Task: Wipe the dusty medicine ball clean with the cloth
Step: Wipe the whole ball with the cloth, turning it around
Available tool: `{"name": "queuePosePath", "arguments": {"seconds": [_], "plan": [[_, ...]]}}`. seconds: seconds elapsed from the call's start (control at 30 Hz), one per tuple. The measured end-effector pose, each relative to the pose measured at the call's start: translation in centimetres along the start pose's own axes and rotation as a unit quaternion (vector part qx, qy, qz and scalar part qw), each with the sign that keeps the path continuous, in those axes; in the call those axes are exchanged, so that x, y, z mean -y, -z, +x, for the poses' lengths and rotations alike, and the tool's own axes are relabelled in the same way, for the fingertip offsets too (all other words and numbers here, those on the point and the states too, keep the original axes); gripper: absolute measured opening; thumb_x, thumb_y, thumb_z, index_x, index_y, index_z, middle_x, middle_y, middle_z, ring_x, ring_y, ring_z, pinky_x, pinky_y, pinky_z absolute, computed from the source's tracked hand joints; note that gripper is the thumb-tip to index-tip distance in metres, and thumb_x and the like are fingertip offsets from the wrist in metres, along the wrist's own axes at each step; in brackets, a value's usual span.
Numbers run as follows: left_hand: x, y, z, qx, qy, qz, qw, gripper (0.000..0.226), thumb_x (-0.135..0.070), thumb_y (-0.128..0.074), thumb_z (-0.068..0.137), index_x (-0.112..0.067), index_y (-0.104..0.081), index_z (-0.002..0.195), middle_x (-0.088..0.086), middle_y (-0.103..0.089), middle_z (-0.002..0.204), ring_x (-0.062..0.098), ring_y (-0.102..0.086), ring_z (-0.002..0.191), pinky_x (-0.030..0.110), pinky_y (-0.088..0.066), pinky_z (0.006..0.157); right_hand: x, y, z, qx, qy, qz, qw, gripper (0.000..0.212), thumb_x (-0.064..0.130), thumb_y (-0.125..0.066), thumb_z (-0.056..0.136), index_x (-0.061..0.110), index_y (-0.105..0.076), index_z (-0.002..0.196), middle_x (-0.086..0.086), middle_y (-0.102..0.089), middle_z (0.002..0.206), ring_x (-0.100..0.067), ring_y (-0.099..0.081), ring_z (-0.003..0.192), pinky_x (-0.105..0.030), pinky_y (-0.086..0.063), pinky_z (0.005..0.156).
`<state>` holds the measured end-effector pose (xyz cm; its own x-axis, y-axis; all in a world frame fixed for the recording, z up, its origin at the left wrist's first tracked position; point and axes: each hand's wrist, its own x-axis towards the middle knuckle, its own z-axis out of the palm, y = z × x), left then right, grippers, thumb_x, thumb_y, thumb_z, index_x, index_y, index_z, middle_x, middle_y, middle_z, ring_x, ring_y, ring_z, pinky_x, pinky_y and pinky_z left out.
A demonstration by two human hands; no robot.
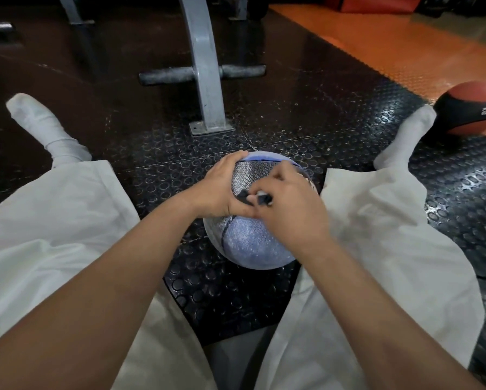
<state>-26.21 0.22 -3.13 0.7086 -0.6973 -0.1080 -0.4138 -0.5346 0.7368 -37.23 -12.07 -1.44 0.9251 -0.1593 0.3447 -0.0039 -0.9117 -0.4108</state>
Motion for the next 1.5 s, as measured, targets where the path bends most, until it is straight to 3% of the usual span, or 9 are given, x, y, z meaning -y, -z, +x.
{"name": "queuePosePath", "arguments": {"seconds": [0.13, 0.3, 0.43, 0.6, 0.77, 0.9, 1.07, 1.33, 1.5], "plan": [[0.2, -0.1, -0.2, 0.006, 0.001, -0.016, 1.000, 0.132, -0.048, -0.086, 0.050, -0.024, -0.008, 0.154, -0.006, -0.011, 0.158, 0.013, -0.017, 0.144, 0.036, -0.020, 0.120, -0.6, 0.3, 0.2, 0.011, 0.020, -0.015, 1.000, 0.016, 0.029, -0.067, 0.087, 0.028, -0.070, 0.102, 0.002, -0.048, 0.102, -0.018, -0.051, 0.092, -0.033, -0.045, 0.070], [-0.3, 0.0, 0.1, 0.010, 0.005, -0.003, 1.000, 0.133, -0.060, -0.077, 0.044, -0.030, -0.009, 0.153, -0.008, -0.014, 0.157, 0.014, -0.020, 0.143, 0.035, -0.021, 0.118, -5.2, 0.7, -0.8, -0.075, -0.155, 0.150, 0.974, 0.004, 0.023, -0.069, 0.087, 0.027, -0.066, 0.087, 0.013, -0.044, 0.086, -0.005, -0.050, 0.076, -0.027, -0.044, 0.078], [-0.3, -0.1, 0.2, 0.010, 0.005, 0.000, 1.000, 0.131, -0.056, -0.080, 0.047, -0.028, -0.008, 0.154, -0.006, -0.014, 0.158, 0.015, -0.021, 0.143, 0.034, -0.022, 0.117, -7.5, 0.8, -1.5, -0.089, -0.225, 0.173, 0.955, 0.026, 0.018, -0.065, 0.089, 0.035, -0.054, 0.073, 0.010, -0.044, 0.083, -0.010, -0.051, 0.074, -0.027, -0.043, 0.076], [-0.3, -0.4, 0.1, -0.005, 0.004, 0.011, 1.000, 0.127, -0.047, -0.086, 0.056, -0.025, -0.009, 0.154, -0.006, -0.013, 0.157, 0.016, -0.019, 0.143, 0.037, -0.021, 0.119, -4.2, 0.3, -0.9, -0.092, -0.136, 0.149, 0.975, 0.003, 0.020, -0.069, 0.087, 0.023, -0.068, 0.087, 0.010, -0.045, 0.089, -0.009, -0.052, 0.078, -0.024, -0.042, 0.073], [0.2, -0.6, -0.2, -0.019, -0.018, 0.017, 1.000, 0.126, -0.033, -0.091, 0.059, -0.019, -0.010, 0.154, -0.002, -0.013, 0.157, 0.016, -0.016, 0.145, 0.038, -0.018, 0.121, -0.2, -0.1, -0.1, -0.002, 0.019, -0.022, 1.000, 0.014, 0.023, -0.066, 0.087, 0.021, -0.070, 0.100, -0.001, -0.050, 0.103, -0.020, -0.053, 0.088, -0.030, -0.038, 0.064], [0.2, -0.8, -0.6, -0.016, -0.002, 0.010, 1.000, 0.133, -0.055, -0.082, 0.050, -0.024, -0.006, 0.154, -0.007, -0.007, 0.159, 0.015, -0.011, 0.146, 0.038, -0.016, 0.121, -2.0, 1.0, 1.5, -0.009, -0.029, 0.030, 0.999, 0.012, 0.033, -0.066, 0.088, 0.029, -0.071, 0.097, 0.008, -0.049, 0.098, -0.016, -0.056, 0.088, -0.031, -0.047, 0.071], [-0.1, -1.2, -0.5, -0.017, 0.005, 0.020, 1.000, 0.133, -0.062, -0.080, 0.050, -0.026, -0.006, 0.154, -0.008, -0.004, 0.160, 0.016, -0.007, 0.147, 0.042, -0.015, 0.122, -4.4, 1.9, 3.9, -0.010, -0.130, 0.062, 0.990, 0.011, 0.035, -0.063, 0.091, 0.028, -0.071, 0.095, 0.004, -0.052, 0.099, -0.022, -0.057, 0.097, -0.039, -0.048, 0.083], [0.5, -0.9, -1.1, -0.027, -0.011, 0.010, 1.000, 0.134, -0.060, -0.079, 0.047, -0.024, -0.007, 0.154, -0.005, -0.007, 0.159, 0.015, -0.009, 0.146, 0.040, -0.015, 0.122, -0.2, 0.6, 5.8, 0.021, 0.013, -0.139, 0.990, 0.026, 0.037, -0.052, 0.096, 0.027, -0.068, 0.113, -0.002, -0.053, 0.116, -0.029, -0.050, 0.106, -0.041, -0.046, 0.080], [0.6, -0.6, -1.3, -0.017, -0.001, -0.004, 1.000, 0.133, -0.058, -0.079, 0.046, -0.027, -0.008, 0.154, -0.007, -0.008, 0.159, 0.015, -0.011, 0.146, 0.038, -0.017, 0.120, -2.7, 1.7, 5.9, 0.056, -0.024, 0.007, 0.998, 0.018, 0.038, -0.062, 0.090, 0.028, -0.073, 0.101, 0.003, -0.056, 0.099, -0.020, -0.057, 0.098, -0.038, -0.048, 0.083]]}}
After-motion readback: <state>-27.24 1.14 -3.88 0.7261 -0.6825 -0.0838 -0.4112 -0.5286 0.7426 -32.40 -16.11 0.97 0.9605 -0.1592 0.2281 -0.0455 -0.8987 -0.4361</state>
